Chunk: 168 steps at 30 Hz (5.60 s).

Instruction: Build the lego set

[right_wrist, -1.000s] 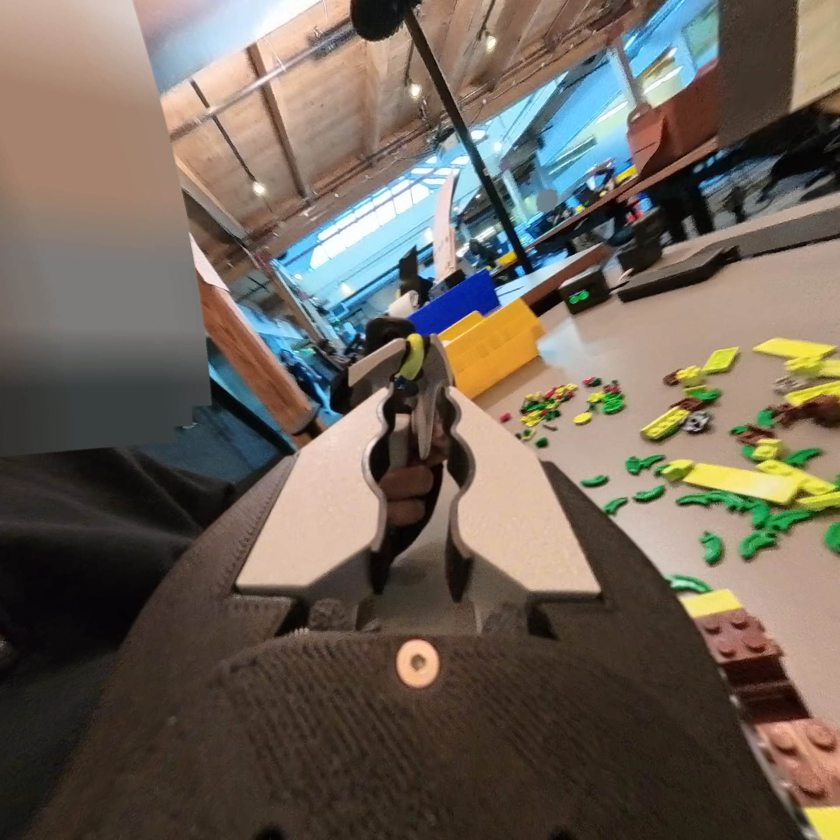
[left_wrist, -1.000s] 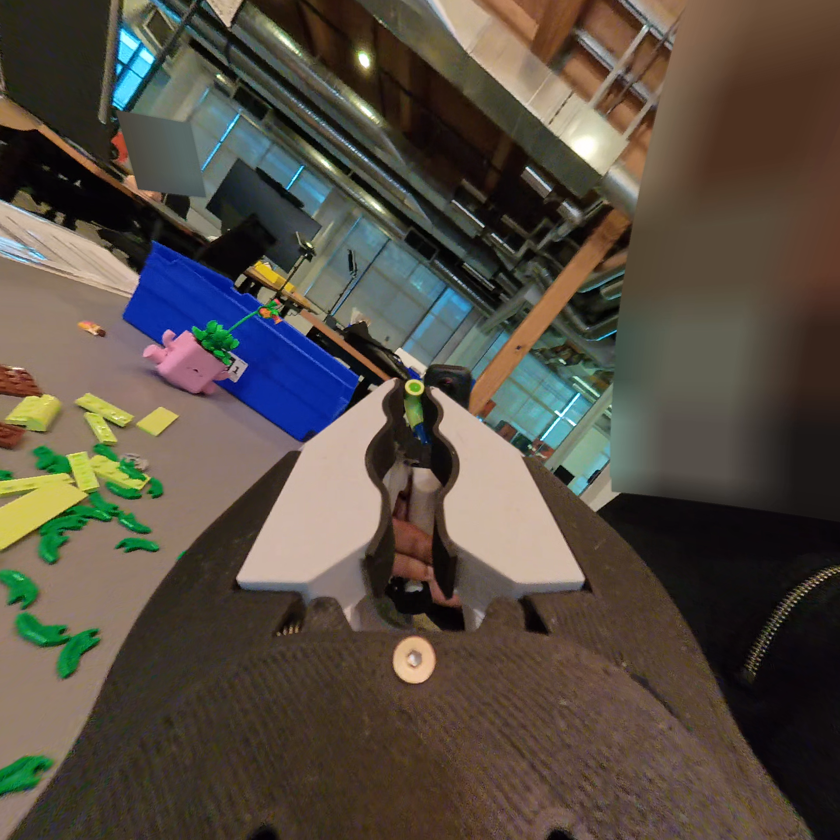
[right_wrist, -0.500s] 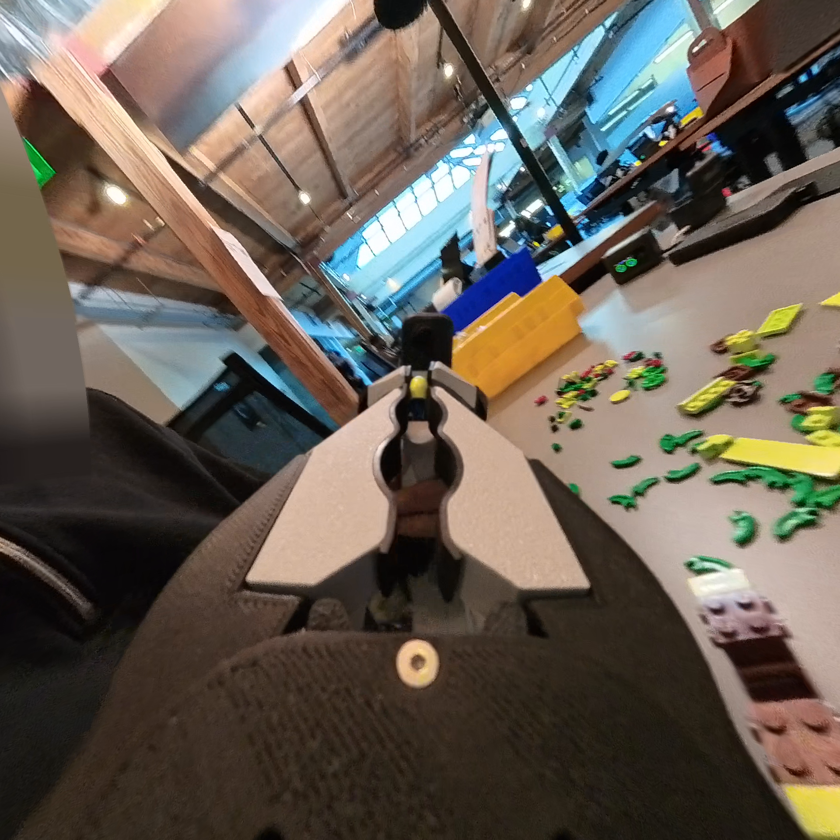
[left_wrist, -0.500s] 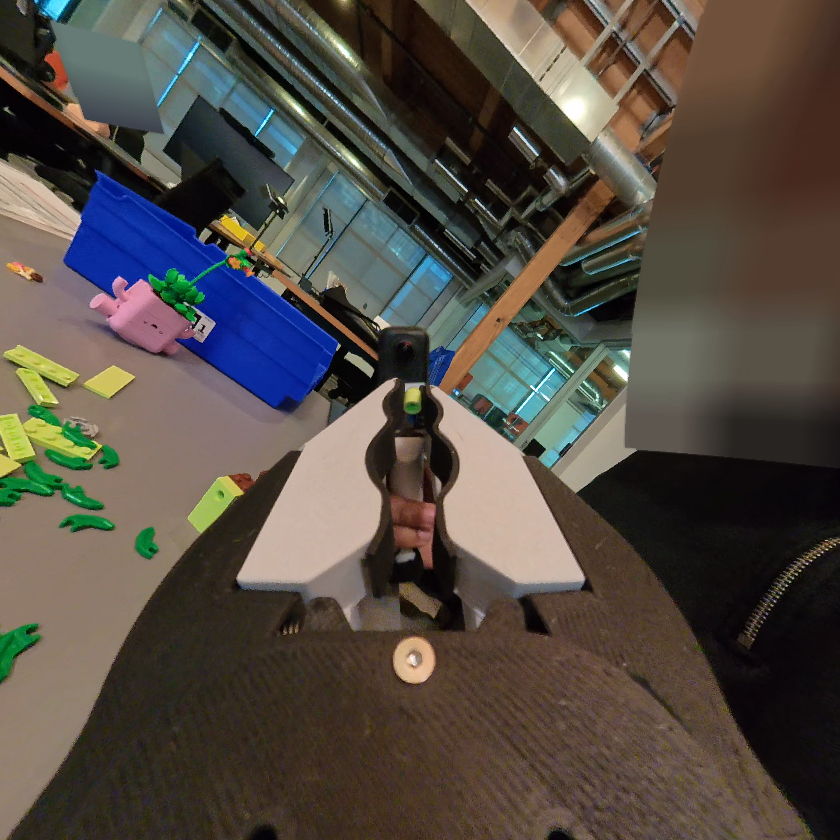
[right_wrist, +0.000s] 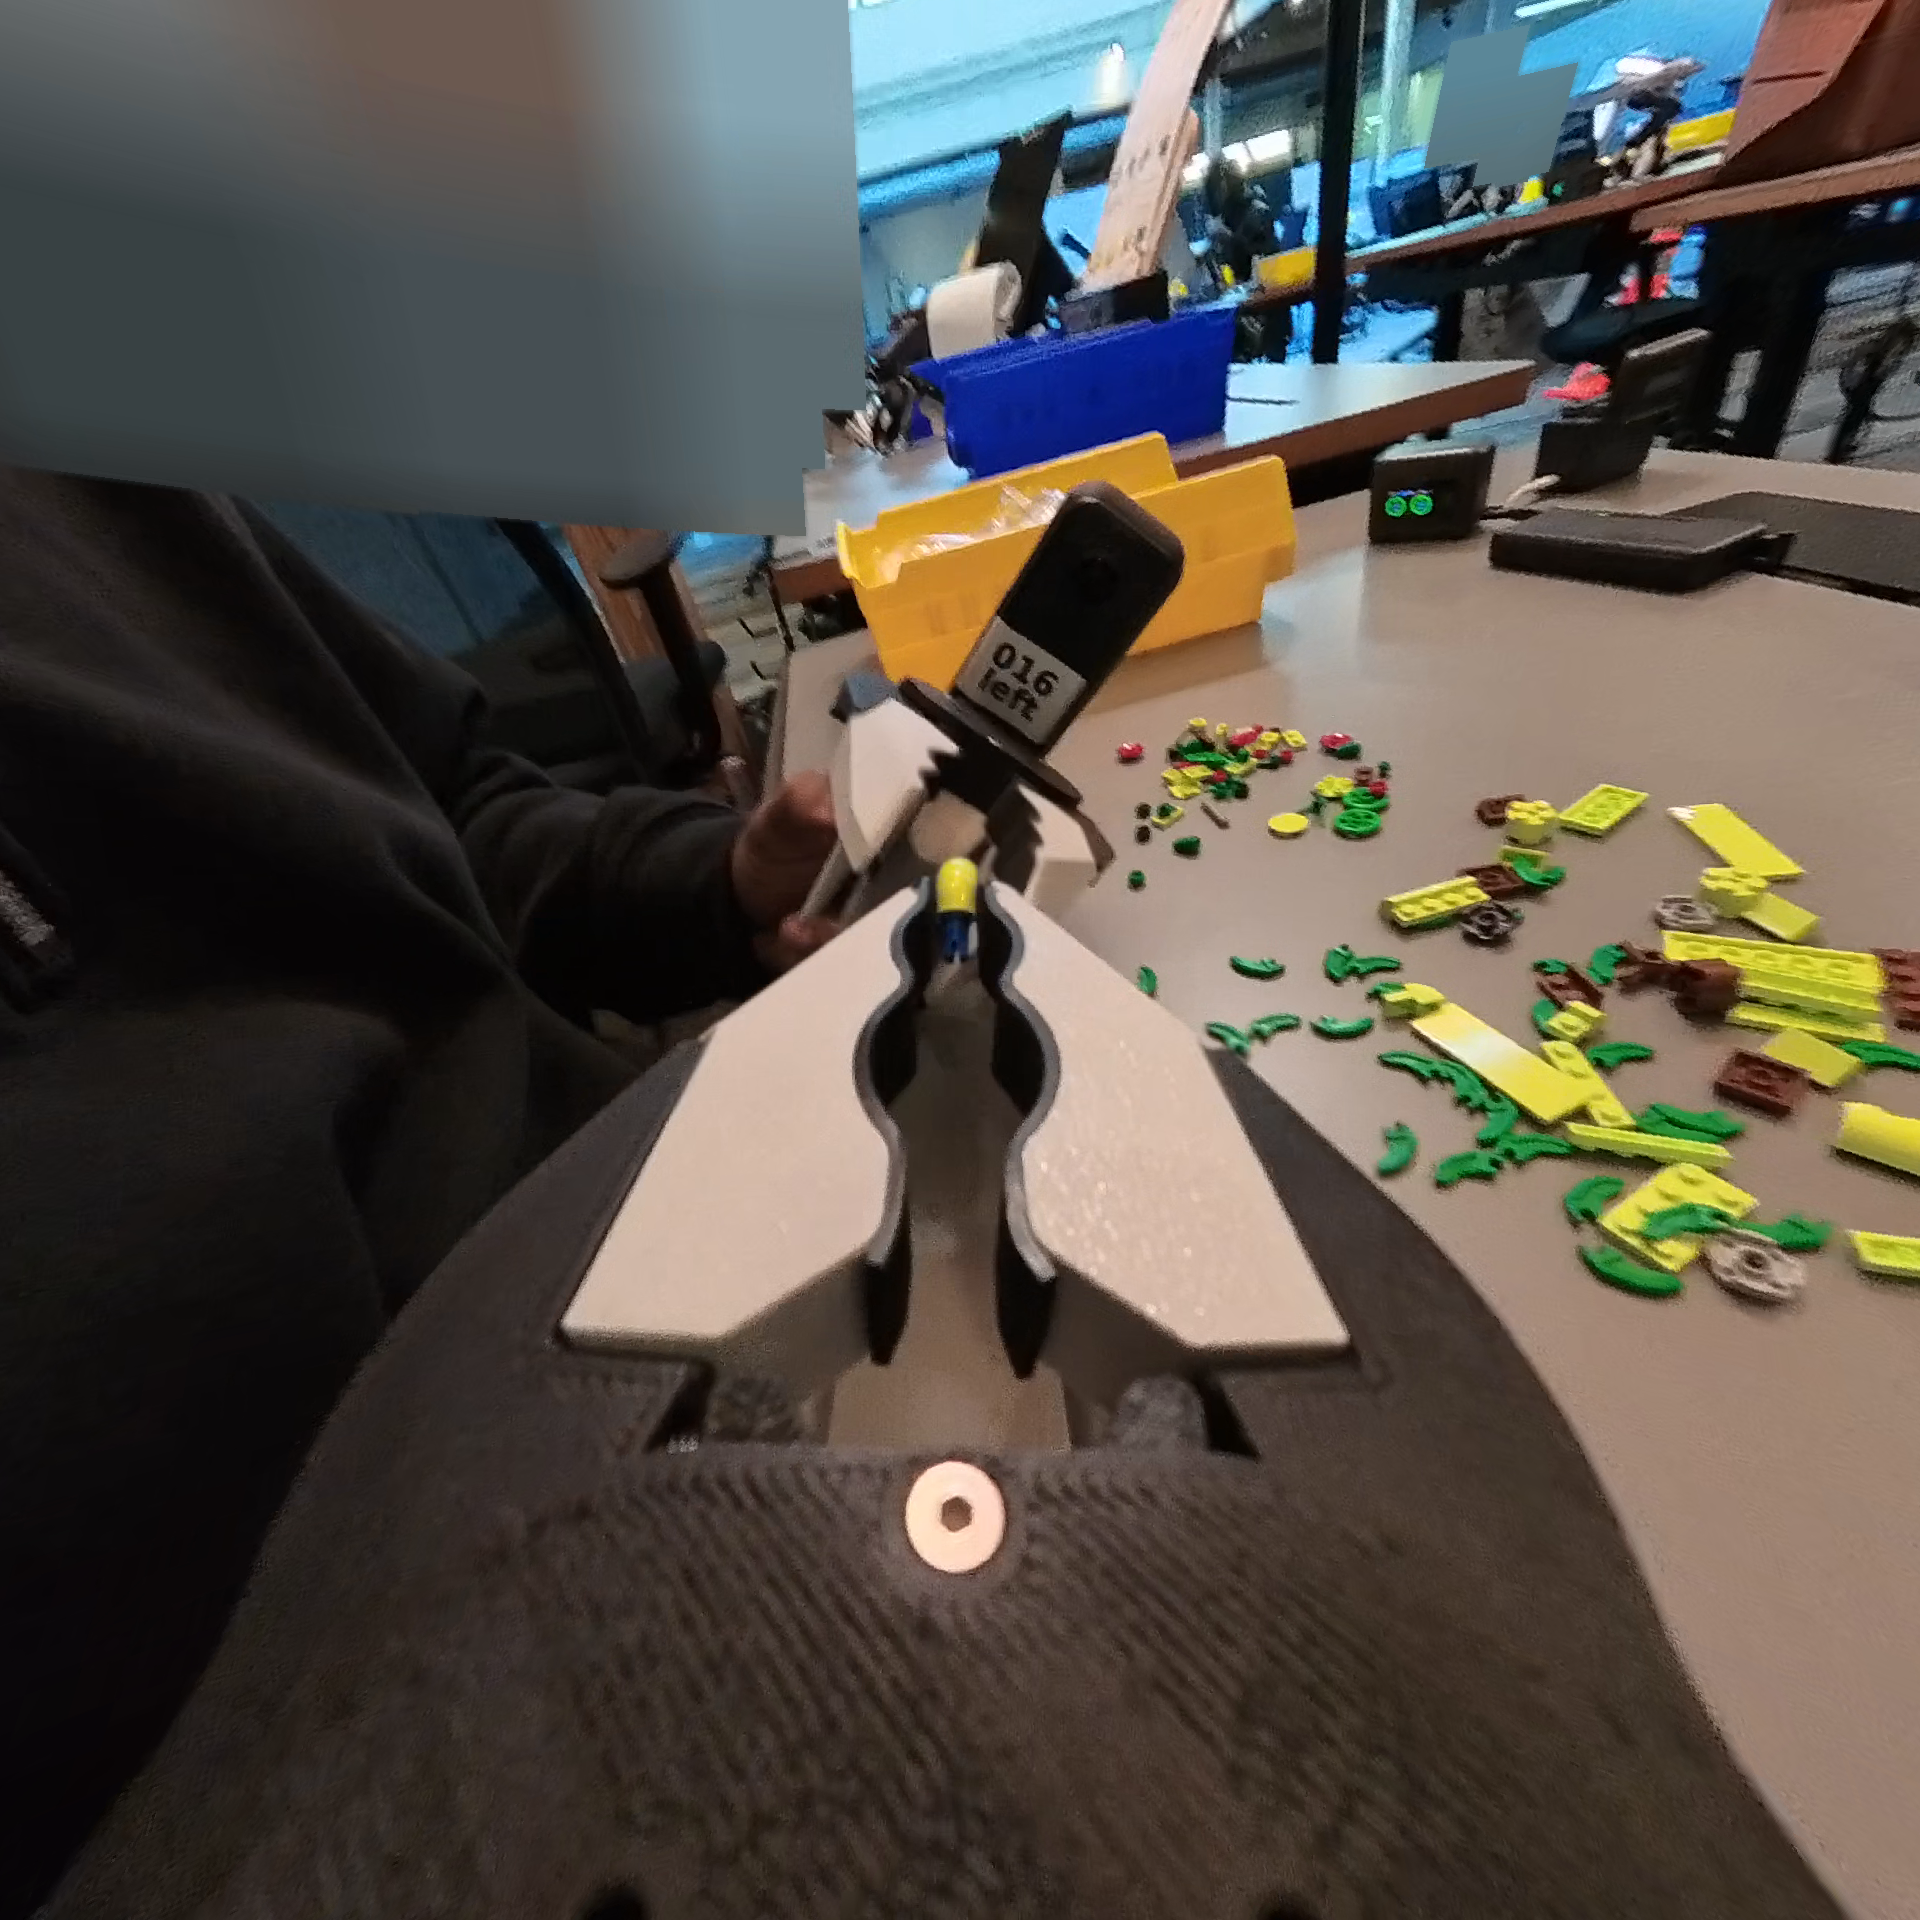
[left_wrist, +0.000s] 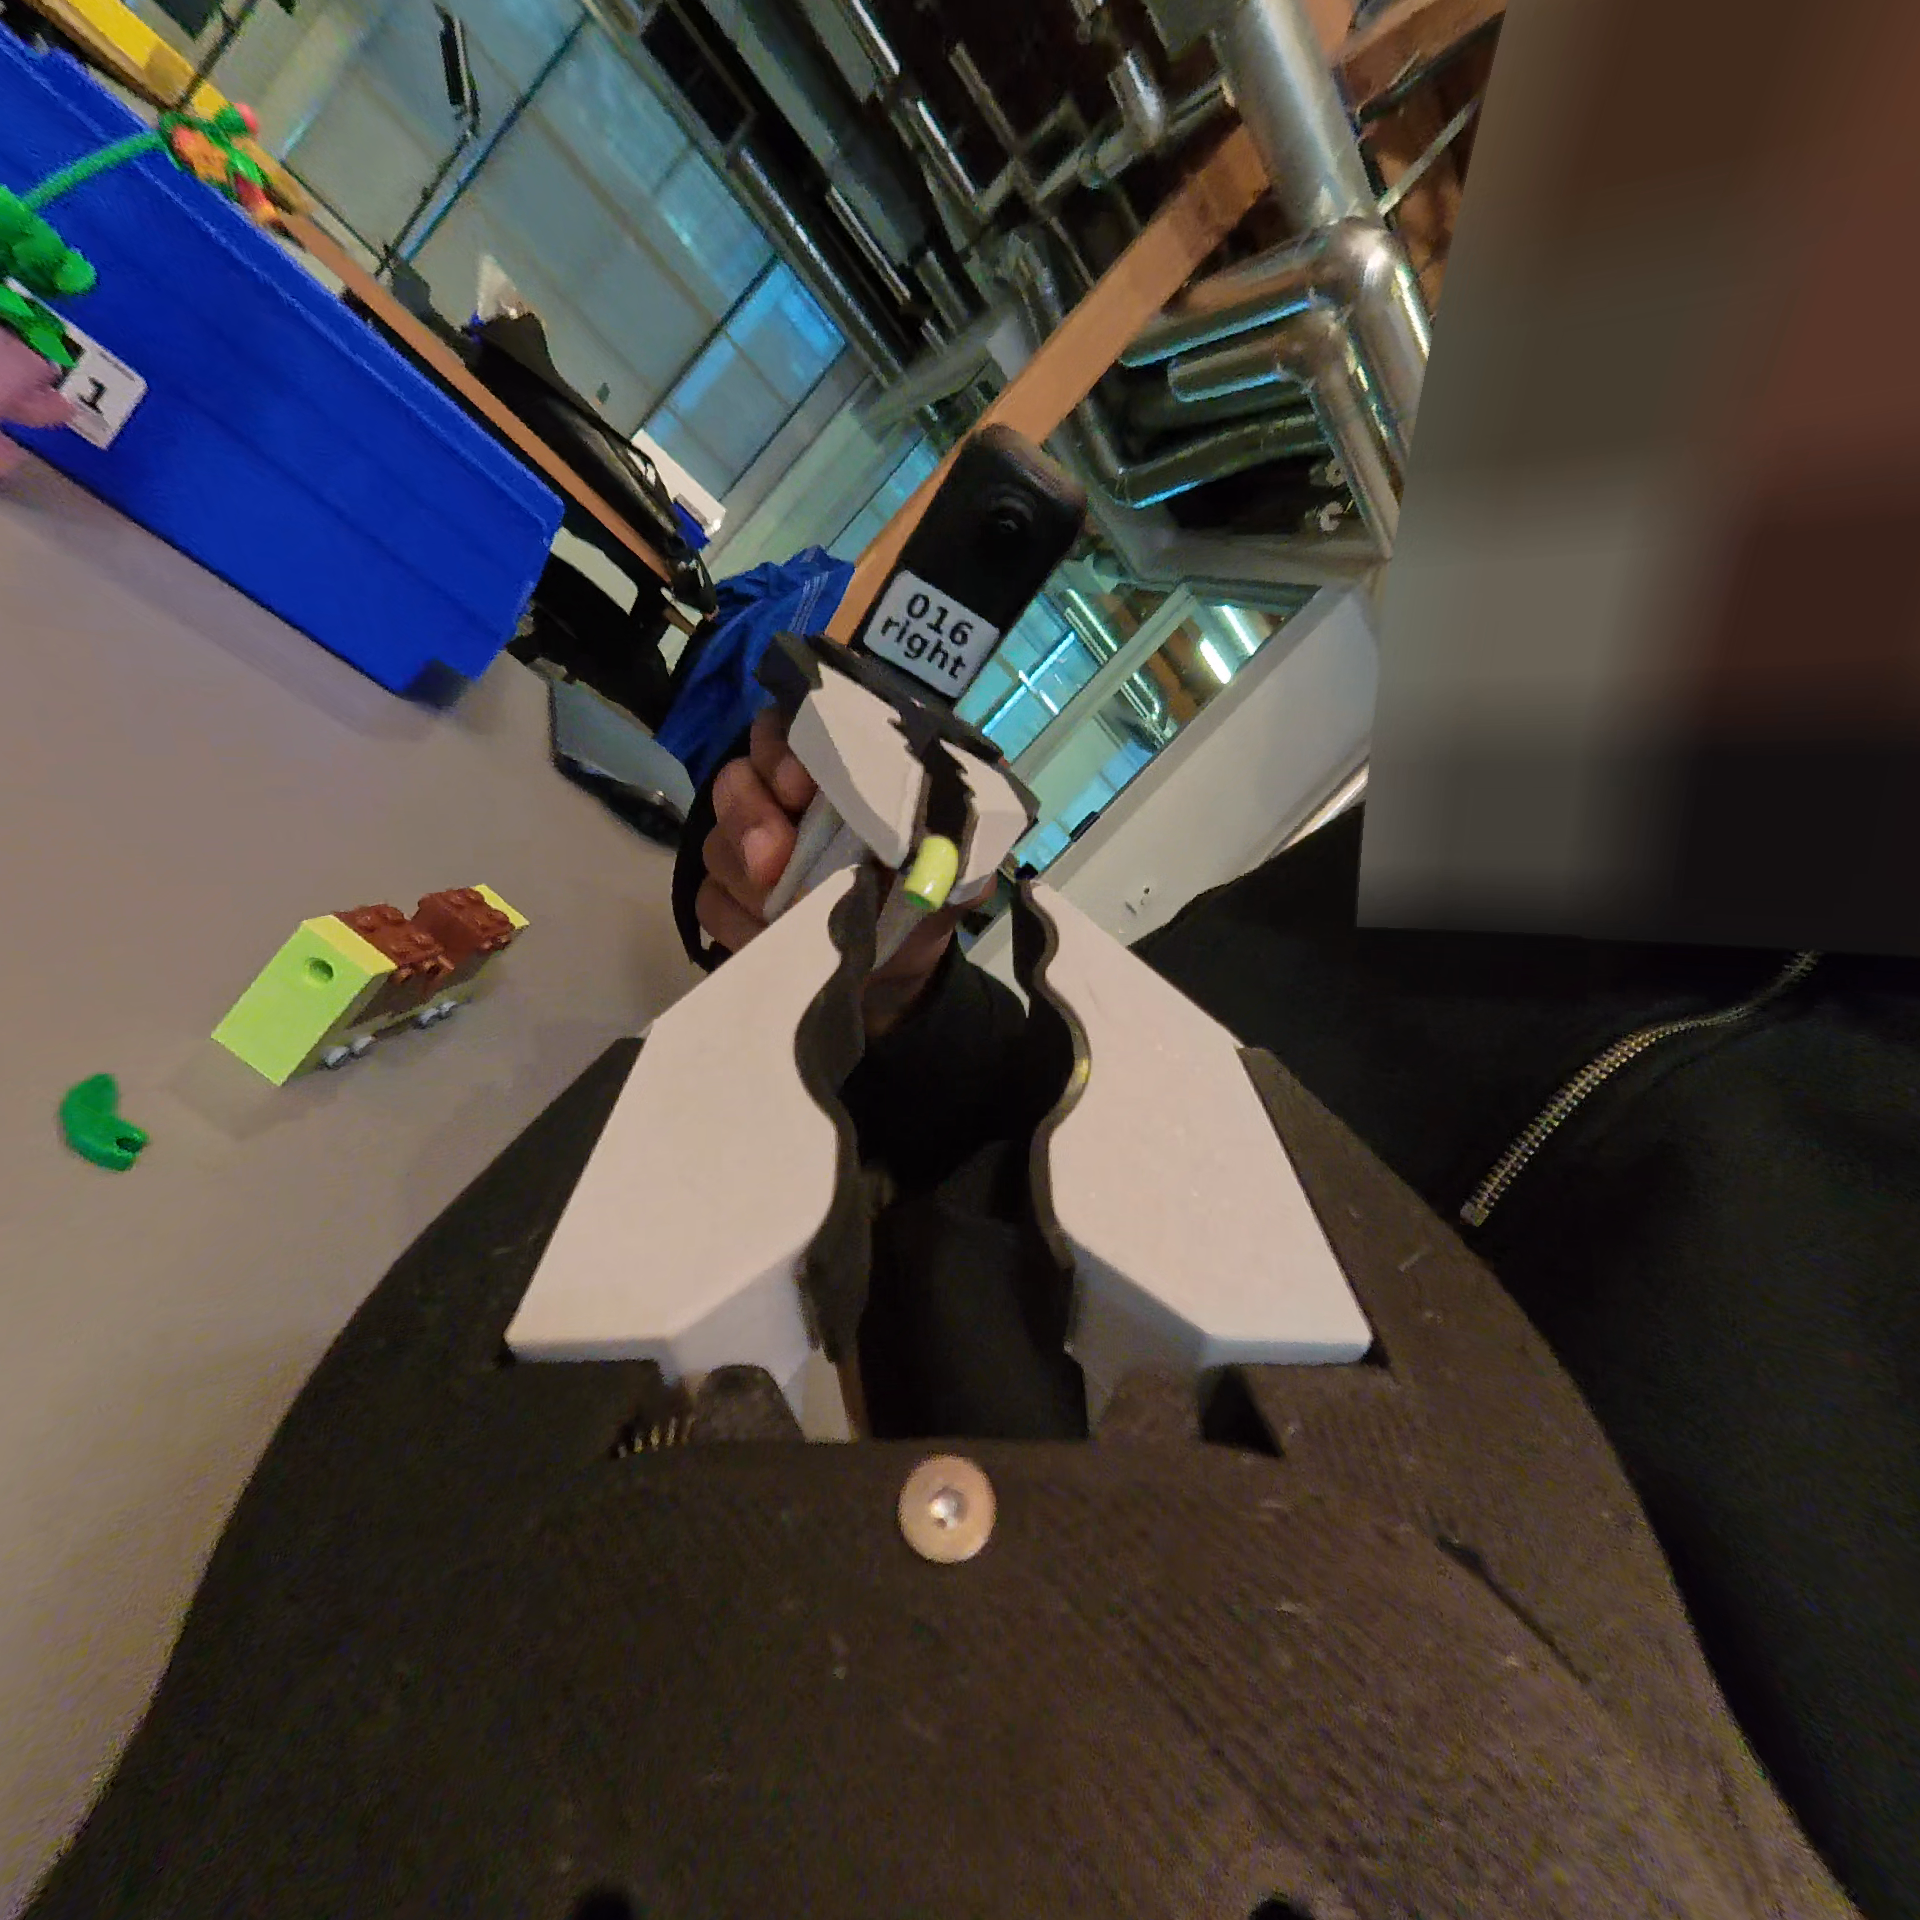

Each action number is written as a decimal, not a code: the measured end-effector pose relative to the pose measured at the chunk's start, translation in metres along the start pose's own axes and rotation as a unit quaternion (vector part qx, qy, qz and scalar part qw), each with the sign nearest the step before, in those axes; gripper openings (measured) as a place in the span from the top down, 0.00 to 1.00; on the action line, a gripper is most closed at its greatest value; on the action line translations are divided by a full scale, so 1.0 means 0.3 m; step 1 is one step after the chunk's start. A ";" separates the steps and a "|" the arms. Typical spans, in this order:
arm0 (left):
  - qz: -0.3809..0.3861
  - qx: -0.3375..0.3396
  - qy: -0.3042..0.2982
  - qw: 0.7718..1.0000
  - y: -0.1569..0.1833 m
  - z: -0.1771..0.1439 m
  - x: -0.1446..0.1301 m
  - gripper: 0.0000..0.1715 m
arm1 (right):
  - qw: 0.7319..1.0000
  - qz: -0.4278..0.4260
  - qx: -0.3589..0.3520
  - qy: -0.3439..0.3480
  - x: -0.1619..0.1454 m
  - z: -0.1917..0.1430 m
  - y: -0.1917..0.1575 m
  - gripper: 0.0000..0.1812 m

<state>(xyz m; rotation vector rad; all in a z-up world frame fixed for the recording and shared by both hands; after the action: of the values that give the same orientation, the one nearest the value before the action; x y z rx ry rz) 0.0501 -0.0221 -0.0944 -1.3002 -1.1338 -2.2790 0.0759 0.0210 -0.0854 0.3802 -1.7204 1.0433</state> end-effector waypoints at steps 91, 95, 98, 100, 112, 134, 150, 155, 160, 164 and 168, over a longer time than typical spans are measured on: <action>0.087 0.112 -0.107 0.984 -0.050 -0.036 -0.026 0.97 | 0.975 -0.079 -0.200 -0.050 -0.033 -0.075 0.141 0.81; 0.084 0.130 -0.096 0.983 -0.065 -0.057 -0.011 0.97 | 0.951 -0.055 -0.281 -0.116 -0.114 -0.096 0.267 0.78; 0.078 0.137 -0.099 0.983 -0.075 -0.063 -0.016 0.97 | 0.945 -0.049 -0.285 -0.152 -0.155 -0.077 0.299 0.79; 0.076 0.140 -0.098 0.982 -0.078 -0.065 -0.016 0.97 | 0.947 -0.042 -0.276 -0.162 -0.169 -0.065 0.309 0.81; 0.091 0.146 -0.102 0.980 -0.075 -0.081 -0.003 0.97 | 0.993 -0.068 -0.077 -0.065 -0.111 -0.035 0.125 0.90; 0.169 0.121 -0.234 0.950 -0.039 -0.019 -0.112 0.97 | 0.989 -0.044 -0.007 -0.143 -0.182 -0.020 0.068 0.90; 0.210 0.144 -0.264 0.930 -0.047 -0.014 -0.130 0.96 | 0.986 -0.035 -0.011 -0.160 -0.193 -0.029 0.077 0.90; 0.225 0.162 -0.282 0.919 -0.056 -0.010 -0.143 0.96 | 0.986 -0.033 -0.016 -0.165 -0.197 -0.036 0.086 0.91; 0.219 0.157 -0.286 0.920 -0.065 -0.003 -0.169 0.96 | 0.987 -0.028 -0.006 -0.155 -0.188 -0.046 0.081 0.91; 0.208 0.144 -0.241 0.937 -0.053 0.005 -0.138 0.96 | 0.993 -0.020 0.010 -0.118 -0.156 -0.057 0.069 0.91; 0.193 0.129 -0.172 0.957 -0.028 0.021 -0.091 0.96 | 0.997 -0.006 0.037 -0.064 -0.105 -0.069 0.047 0.91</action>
<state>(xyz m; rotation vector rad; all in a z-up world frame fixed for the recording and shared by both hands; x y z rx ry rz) 0.0642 -0.0154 -0.1191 -1.6774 -1.1130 -1.6107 0.0918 0.0382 -0.1182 0.5143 -1.7934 1.0964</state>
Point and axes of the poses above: each gripper's, where its closed fingertips meet, z out along the fingers, x out of its top, y = z × x across the jaws, the point moved 3 cm from there along -z, back along the fingers, and after that the axes turned 15 degrees about z, right-handed, at the moved point
